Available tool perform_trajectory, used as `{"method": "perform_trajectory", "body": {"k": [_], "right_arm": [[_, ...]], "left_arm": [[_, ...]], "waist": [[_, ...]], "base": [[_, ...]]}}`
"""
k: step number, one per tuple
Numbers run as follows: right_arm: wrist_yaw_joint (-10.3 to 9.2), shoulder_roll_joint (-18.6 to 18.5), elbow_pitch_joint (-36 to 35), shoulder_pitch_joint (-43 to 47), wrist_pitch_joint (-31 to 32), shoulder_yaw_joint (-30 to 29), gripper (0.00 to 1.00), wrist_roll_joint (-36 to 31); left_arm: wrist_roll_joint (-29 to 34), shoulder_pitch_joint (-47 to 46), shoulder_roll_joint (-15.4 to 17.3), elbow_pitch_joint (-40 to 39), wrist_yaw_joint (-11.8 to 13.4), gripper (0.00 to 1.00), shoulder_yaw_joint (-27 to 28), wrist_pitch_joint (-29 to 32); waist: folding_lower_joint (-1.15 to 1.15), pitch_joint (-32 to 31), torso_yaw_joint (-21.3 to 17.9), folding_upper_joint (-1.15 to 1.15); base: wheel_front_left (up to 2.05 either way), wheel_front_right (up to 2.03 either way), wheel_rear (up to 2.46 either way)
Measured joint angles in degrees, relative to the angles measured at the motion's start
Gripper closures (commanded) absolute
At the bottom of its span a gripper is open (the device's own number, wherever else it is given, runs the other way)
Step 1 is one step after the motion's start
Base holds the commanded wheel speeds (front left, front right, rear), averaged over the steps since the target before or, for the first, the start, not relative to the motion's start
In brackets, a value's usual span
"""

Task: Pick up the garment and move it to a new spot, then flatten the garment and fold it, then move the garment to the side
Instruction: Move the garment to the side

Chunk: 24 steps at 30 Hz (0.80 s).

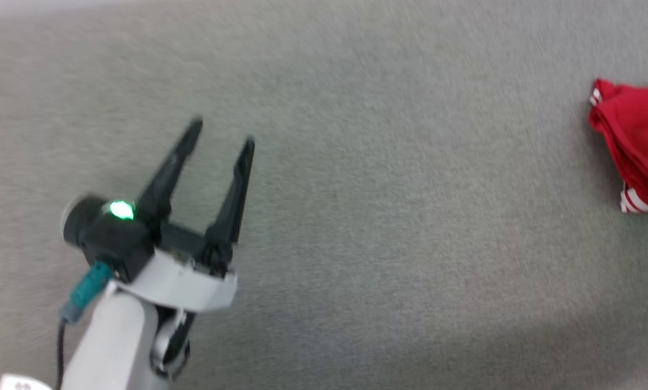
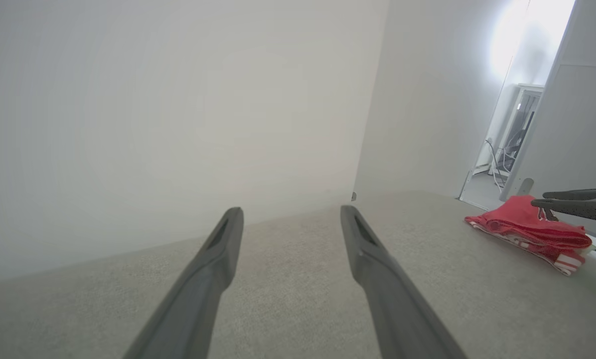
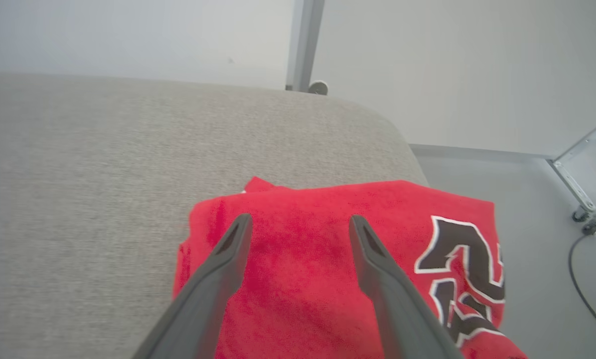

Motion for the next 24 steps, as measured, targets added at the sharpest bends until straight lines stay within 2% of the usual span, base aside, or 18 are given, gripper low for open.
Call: {"method": "perform_trajectory", "body": {"k": [12,19,24], "right_arm": [[0.00,7.2,-0.4,12.3,-6.8,3.0,0.00,-0.5],[0.00,10.3,-3.4,16.5,-8.5,5.3,0.00,-1.7],[0.00,12.1,-6.9,19.4,-8.8,2.9,0.00,-3.6]], "left_arm": [[0.6,14.8,-5.5,6.2,0.0,0.00,5.6,0.0],[1.4,21.8,-6.9,8.9,0.0,0.00,10.7,0.0],[2.6,25.2,-7.4,10.0,0.0,0.00,13.7,0.0]], "waist": [[0.00,-10.4,8.2,0.00],[0.00,-16.4,12.4,0.00],[0.00,-20.5,14.3,0.00]], "base": [[0.00,0.00,0.00],[0.00,0.00,0.00],[0.00,0.00,0.00]]}}
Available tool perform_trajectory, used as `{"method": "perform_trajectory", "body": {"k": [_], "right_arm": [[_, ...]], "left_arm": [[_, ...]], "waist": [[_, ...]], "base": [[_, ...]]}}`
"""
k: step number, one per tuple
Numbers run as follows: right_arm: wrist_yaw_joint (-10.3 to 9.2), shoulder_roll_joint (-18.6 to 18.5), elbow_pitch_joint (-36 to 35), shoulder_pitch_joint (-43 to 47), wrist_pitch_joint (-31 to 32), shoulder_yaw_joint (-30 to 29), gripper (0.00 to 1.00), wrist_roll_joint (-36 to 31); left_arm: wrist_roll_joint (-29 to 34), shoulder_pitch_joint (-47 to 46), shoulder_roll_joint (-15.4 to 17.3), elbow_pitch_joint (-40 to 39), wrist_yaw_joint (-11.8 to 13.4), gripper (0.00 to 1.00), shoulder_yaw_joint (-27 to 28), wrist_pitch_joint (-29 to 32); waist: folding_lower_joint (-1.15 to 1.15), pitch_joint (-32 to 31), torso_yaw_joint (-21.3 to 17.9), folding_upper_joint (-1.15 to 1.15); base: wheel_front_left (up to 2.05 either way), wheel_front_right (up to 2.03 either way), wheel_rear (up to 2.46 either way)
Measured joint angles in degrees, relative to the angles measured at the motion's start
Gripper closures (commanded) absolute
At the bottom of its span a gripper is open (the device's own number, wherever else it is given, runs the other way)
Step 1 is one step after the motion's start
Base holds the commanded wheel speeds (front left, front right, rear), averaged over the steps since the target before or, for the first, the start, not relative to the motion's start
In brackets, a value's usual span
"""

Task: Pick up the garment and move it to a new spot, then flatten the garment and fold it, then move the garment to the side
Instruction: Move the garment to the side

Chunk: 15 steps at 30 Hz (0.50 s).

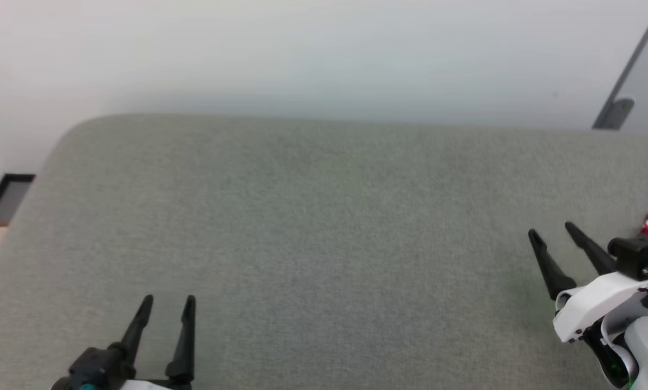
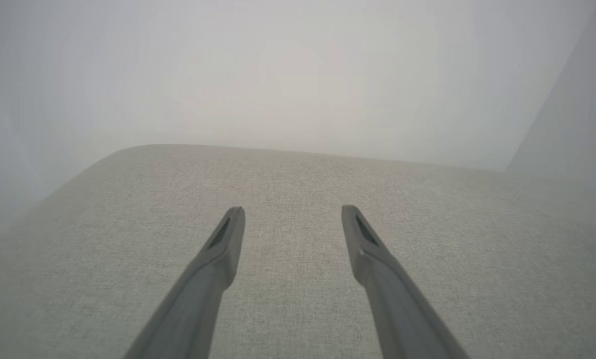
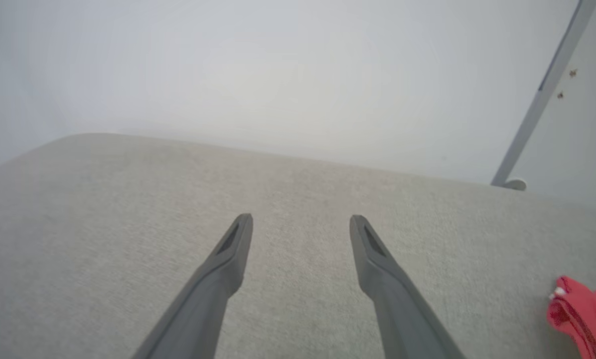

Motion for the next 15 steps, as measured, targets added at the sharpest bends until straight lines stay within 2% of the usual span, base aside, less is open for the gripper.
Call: {"method": "perform_trajectory", "body": {"k": [9,15], "right_arm": [[0.00,3.7,-11.8,9.7,-0.1,-11.5,0.00,-6.8],[0.00,6.0,-18.3,15.6,-0.1,-16.8,0.00,-10.0]], "left_arm": [[0.0,0.9,0.0,-1.2,0.0,0.00,2.3,0.0],[0.0,2.9,0.0,-2.9,0.0,0.00,4.1,0.0]], "waist": [[0.00,-4.0,2.2,0.00],[0.00,-4.5,1.6,0.00]], "base": [[0.00,0.00,0.00],[0.00,0.00,0.00]]}}
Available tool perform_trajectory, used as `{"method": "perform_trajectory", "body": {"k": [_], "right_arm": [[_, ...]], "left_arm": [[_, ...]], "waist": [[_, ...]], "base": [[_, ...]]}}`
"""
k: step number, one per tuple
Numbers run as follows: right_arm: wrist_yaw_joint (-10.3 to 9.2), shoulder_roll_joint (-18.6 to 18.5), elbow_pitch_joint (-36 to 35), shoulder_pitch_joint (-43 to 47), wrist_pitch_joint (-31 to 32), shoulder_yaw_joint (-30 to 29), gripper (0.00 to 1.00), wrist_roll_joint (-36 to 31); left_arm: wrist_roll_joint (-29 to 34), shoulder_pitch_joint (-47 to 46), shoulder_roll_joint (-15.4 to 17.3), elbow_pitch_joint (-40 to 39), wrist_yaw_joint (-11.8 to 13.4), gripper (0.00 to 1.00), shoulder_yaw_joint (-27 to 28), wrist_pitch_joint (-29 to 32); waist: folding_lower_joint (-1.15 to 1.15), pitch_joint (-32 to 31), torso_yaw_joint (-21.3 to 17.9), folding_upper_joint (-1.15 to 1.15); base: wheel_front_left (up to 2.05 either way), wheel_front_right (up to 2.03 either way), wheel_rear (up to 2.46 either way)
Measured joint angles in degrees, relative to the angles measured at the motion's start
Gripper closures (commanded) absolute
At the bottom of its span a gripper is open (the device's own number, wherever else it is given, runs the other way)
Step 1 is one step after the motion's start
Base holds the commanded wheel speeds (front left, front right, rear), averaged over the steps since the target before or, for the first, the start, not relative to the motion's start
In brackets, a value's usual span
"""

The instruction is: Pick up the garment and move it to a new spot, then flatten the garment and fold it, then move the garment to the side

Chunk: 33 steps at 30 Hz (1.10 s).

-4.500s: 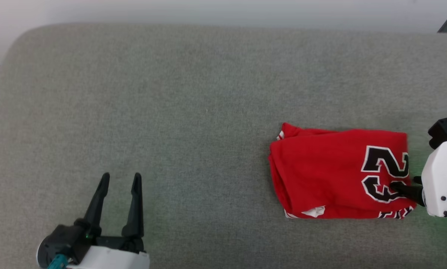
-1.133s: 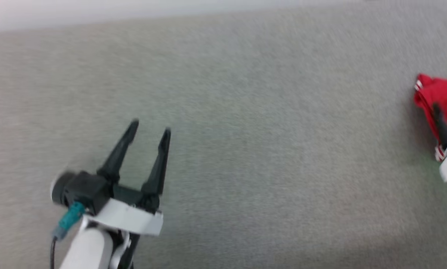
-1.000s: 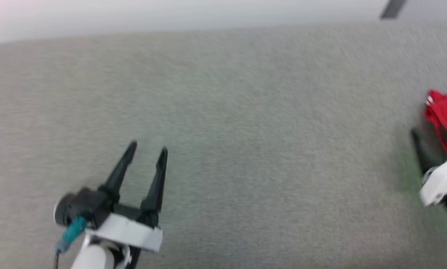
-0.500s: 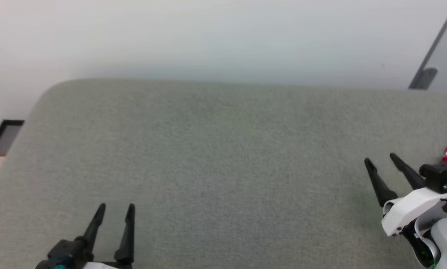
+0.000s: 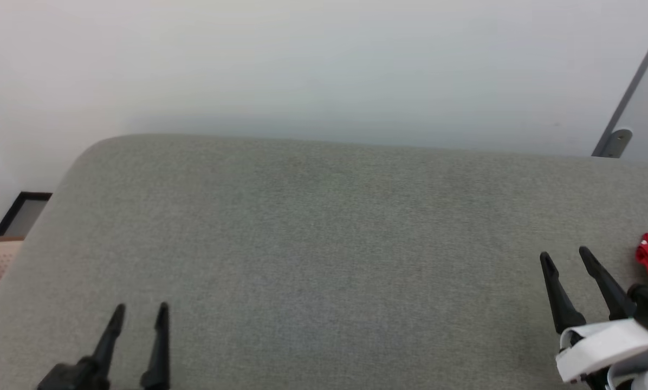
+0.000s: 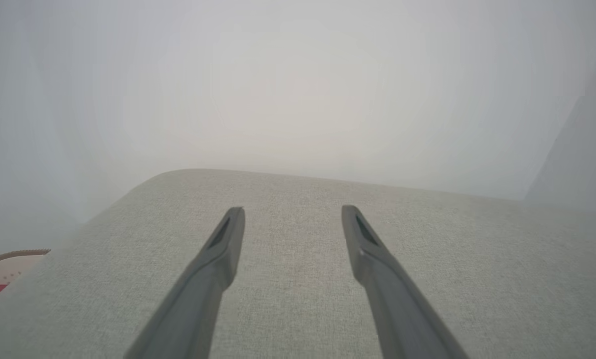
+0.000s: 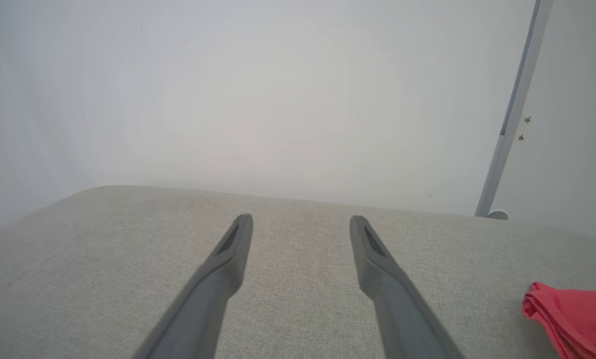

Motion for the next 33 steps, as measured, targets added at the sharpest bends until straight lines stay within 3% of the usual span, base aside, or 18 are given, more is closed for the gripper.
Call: {"method": "perform_trajectory", "body": {"k": [17,33], "right_arm": [[0.00,5.2,-14.2,13.9,2.5,-11.7,0.00,-3.4],[0.00,8.1,-20.2,16.7,6.0,-14.9,0.00,-4.1]], "left_arm": [[0.3,7.9,-1.8,-7.5,0.0,0.00,2.2,0.0],[-0.3,8.4,-1.4,-7.9,0.0,0.00,0.7,0.0]], "waist": [[0.00,-0.5,-0.7,0.00],[0.00,0.0,-1.2,0.00]], "base": [[0.00,0.00,0.00],[0.00,0.00,0.00]]}}
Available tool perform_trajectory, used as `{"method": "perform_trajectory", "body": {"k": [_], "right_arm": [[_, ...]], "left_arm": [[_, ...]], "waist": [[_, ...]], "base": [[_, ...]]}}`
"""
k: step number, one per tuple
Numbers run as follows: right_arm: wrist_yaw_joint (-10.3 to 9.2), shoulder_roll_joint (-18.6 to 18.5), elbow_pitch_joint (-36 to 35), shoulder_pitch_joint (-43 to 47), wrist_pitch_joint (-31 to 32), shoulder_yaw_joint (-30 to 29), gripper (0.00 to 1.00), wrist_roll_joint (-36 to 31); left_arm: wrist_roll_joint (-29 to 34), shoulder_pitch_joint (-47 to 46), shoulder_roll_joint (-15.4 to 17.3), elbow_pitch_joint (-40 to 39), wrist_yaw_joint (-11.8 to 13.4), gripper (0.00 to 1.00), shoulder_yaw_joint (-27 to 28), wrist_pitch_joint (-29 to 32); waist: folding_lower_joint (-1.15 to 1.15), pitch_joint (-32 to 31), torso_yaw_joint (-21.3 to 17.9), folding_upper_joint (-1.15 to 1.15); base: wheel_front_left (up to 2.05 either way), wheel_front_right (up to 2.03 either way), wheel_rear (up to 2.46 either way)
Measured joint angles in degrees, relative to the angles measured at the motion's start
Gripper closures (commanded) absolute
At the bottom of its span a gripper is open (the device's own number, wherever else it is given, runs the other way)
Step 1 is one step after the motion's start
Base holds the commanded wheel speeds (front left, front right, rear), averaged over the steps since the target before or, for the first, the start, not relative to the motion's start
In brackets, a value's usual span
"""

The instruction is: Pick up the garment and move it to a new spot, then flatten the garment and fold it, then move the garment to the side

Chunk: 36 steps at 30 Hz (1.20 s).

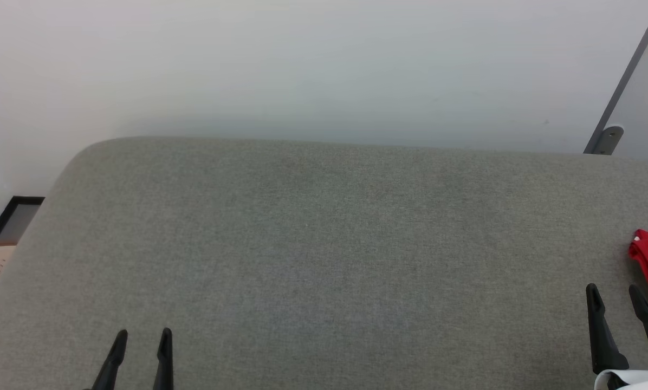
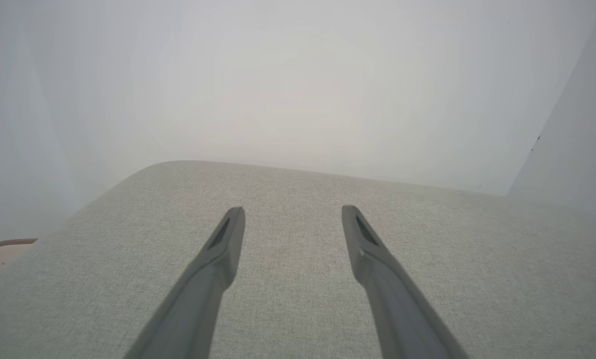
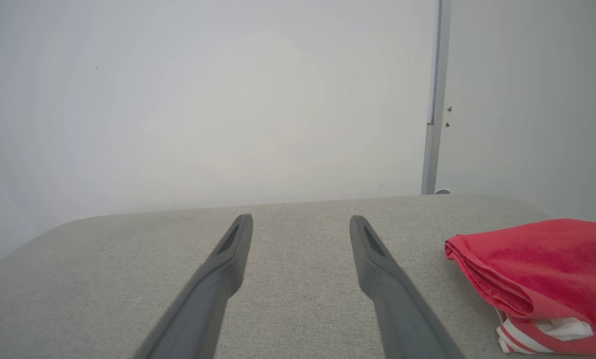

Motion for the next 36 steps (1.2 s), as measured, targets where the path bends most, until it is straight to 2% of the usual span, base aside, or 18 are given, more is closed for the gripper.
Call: {"method": "perform_trajectory", "body": {"k": [16,17,22,36], "right_arm": [[0.00,0.5,-0.9,0.2,0.6,0.1,0.00,0.1],[0.00,0.6,-0.6,0.2,0.6,0.1,1.00,0.1],[0.00,1.6,2.2,1.1,0.7,0.5,1.00,0.3],[0.00,2.6,4.6,-0.6,3.4,0.2,1.00,13.1]], "left_arm": [[-0.4,0.0,0.5,-0.2,0.0,0.00,-0.5,0.0],[-0.4,0.0,0.4,-0.1,0.0,1.00,-0.5,0.0],[-0.7,0.4,-0.8,2.6,0.0,1.00,-1.1,0.1],[-14.9,-2.2,-1.4,5.1,0.0,1.00,-1.2,3.5]], "waist": [[0.00,0.2,-0.1,0.00],[0.00,0.2,-0.1,0.00],[0.00,0.2,-0.2,0.00],[0.00,0.5,-0.7,0.00]], "base": [[0.00,0.00,0.00],[0.00,0.00,0.00],[0.00,0.00,0.00],[0.00,0.00,0.00]]}}
